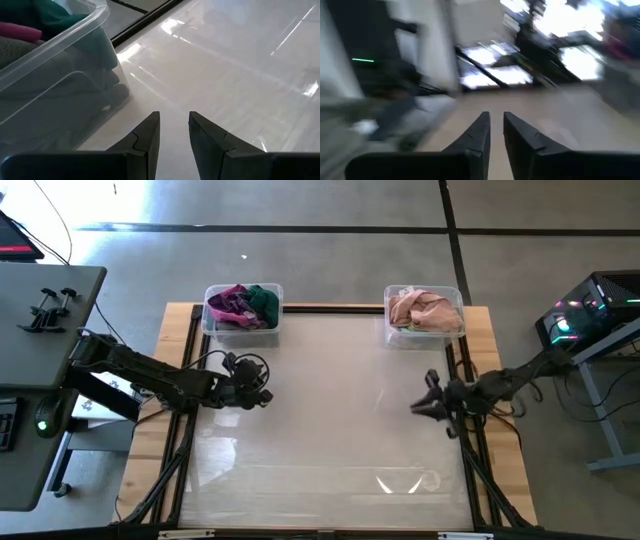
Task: Sort towels by color in basket
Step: Return to Home Position
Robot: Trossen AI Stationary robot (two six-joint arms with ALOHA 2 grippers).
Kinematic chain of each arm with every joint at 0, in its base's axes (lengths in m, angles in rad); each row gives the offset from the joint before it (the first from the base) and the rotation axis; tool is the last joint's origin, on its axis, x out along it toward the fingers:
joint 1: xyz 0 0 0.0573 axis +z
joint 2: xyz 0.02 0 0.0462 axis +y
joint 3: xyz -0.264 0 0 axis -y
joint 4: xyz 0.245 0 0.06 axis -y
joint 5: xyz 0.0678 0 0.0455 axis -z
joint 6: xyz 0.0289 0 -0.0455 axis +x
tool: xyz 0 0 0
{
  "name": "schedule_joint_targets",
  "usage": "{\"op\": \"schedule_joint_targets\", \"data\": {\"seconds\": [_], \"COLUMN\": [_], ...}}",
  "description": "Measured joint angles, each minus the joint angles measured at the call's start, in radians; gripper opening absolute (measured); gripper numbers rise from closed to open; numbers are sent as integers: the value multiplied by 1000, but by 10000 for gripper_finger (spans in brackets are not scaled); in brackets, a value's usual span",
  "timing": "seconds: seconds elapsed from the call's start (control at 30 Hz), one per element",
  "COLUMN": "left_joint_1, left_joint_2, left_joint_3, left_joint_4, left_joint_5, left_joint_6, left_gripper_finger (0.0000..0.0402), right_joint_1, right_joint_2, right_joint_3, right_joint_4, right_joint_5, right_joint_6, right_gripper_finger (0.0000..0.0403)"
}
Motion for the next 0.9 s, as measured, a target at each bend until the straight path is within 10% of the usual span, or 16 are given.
{"op": "schedule_joint_targets", "data": {"seconds": [0.13,0.9], "left_joint_1": [0,266], "left_joint_2": [0,-225], "left_joint_3": [-1,-125], "left_joint_4": [4,500], "left_joint_5": [1,428], "left_joint_6": [35,512], "left_gripper_finger": [90,90], "right_joint_1": [0,-3], "right_joint_2": [-67,-187], "right_joint_3": [-104,-143], "right_joint_4": [171,6], "right_joint_5": [-137,14], "right_joint_6": [-98,-132], "right_gripper_finger": [16,1]}}
